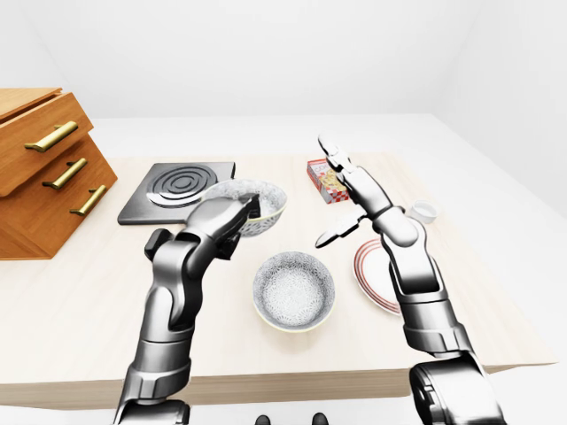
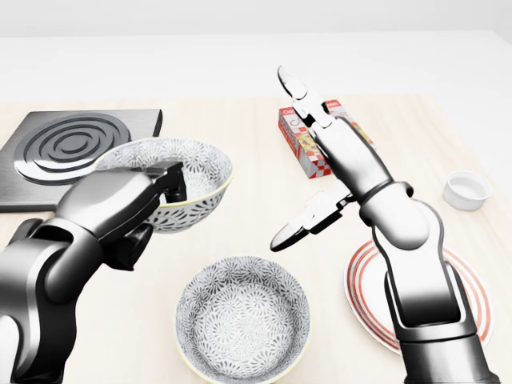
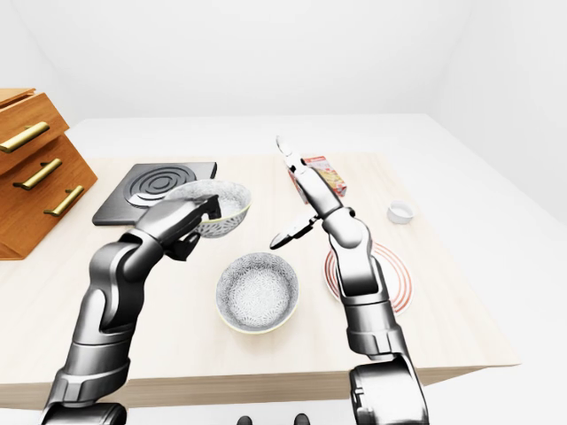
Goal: Pick the akita bowl from table center and place it on the plate.
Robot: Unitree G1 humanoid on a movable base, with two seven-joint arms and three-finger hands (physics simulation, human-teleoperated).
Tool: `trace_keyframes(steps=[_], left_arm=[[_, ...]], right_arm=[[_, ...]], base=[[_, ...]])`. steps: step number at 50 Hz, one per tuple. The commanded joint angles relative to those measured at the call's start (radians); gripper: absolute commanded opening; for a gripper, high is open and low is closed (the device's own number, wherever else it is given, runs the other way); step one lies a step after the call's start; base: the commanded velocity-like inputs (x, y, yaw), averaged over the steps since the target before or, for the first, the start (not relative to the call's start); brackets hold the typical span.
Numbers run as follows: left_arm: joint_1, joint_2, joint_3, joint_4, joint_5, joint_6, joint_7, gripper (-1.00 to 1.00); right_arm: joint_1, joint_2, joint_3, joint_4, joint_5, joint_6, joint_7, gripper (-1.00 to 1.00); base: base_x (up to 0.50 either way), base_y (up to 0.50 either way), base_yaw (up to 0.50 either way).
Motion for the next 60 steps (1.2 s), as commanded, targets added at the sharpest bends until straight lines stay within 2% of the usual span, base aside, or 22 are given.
trace_keyframes(steps=[1, 3, 9, 13, 19, 24, 27, 32, 42, 43, 44, 45, 46, 47, 54, 60], left_arm=[[0.113, -0.084, -0.033, -0.275, 0.094, -0.002, 0.000, -1.00], [0.090, -0.081, -0.028, -0.252, 0.085, -0.008, 0.000, -1.00], [0.077, -0.095, -0.036, -0.287, 0.084, 0.004, 0.000, -1.00], [0.033, -0.080, -0.023, -0.231, 0.056, -0.004, 0.000, -1.00], [0.039, -0.092, -0.042, -0.239, 0.063, 0.003, 0.000, -1.00], [0.032, -0.092, -0.042, -0.221, 0.060, -0.004, 0.000, -1.00], [0.015, -0.082, -0.035, -0.184, 0.046, -0.016, 0.000, -1.00], [0.046, -0.109, -0.062, -0.232, 0.077, -0.002, 0.000, -1.00], [0.076, -0.141, -0.088, -0.283, 0.108, 0.006, 0.000, -1.00], [0.078, -0.143, -0.089, -0.287, 0.110, 0.006, 0.000, -1.00], [0.080, -0.144, -0.091, -0.290, 0.113, 0.005, 0.000, -1.00], [0.082, -0.146, -0.092, -0.293, 0.115, 0.005, 0.000, -1.00], [0.087, -0.149, -0.095, -0.300, 0.120, 0.005, 0.000, -1.00], [0.091, -0.151, -0.097, -0.305, 0.123, 0.005, 0.000, -1.00], [0.114, -0.166, -0.109, -0.338, 0.137, 0.006, 0.000, -1.00], [0.077, -0.141, -0.078, -0.293, 0.102, -0.006, 0.000, -1.00]], right_arm=[[-0.061, 0.002, 0.020, 0.018, -0.137, 0.000, 0.171, 1.00], [-0.070, 0.009, 0.024, 0.048, -0.153, 0.000, 0.176, 1.00], [-0.090, 0.028, 0.031, 0.130, -0.180, 0.000, 0.167, 1.00], [-0.114, 0.039, 0.037, 0.173, -0.188, 0.000, 0.164, 1.00], [-0.124, 0.048, 0.042, 0.200, -0.198, 0.000, 0.165, 1.00], [-0.118, 0.055, 0.048, 0.185, -0.209, 0.000, 0.177, 1.00], [-0.120, 0.061, 0.053, 0.184, -0.217, 0.000, 0.183, 1.00], [-0.124, 0.066, 0.056, 0.197, -0.229, 0.000, 0.181, 1.00], [-0.140, 0.070, 0.055, 0.237, -0.236, 0.000, 0.174, 1.00], [-0.140, 0.069, 0.054, 0.239, -0.236, 0.000, 0.173, 0.71], [-0.141, 0.068, 0.053, 0.242, -0.236, 0.000, 0.172, 0.25], [-0.141, 0.068, 0.052, 0.243, -0.236, 0.000, 0.171, -0.07], [-0.139, 0.068, 0.052, 0.242, -0.235, 0.000, 0.170, -0.69], [-0.135, 0.068, 0.052, 0.236, -0.235, 0.000, 0.172, -0.98], [-0.124, 0.065, 0.050, 0.223, -0.234, 0.000, 0.171, -1.00], [-0.129, 0.065, 0.050, 0.227, -0.233, 0.000, 0.167, -1.00]], base=[[0.00, 0.00, 0.00], [0.00, 0.00, 0.00], [0.00, 0.00, 0.00], [0.00, 0.00, 0.00], [0.00, 0.00, 0.00], [0.00, 0.00, 0.00], [0.00, 0.00, 0.00], [0.00, 0.00, 0.00], [0.00, 0.00, 0.00], [0.00, 0.00, 0.00], [0.00, 0.00, 0.00], [0.00, 0.00, 0.00], [0.00, 0.00, 0.00], [0.00, 0.00, 0.00], [0.00, 0.00, 0.00], [0.00, 0.00, 0.00]])
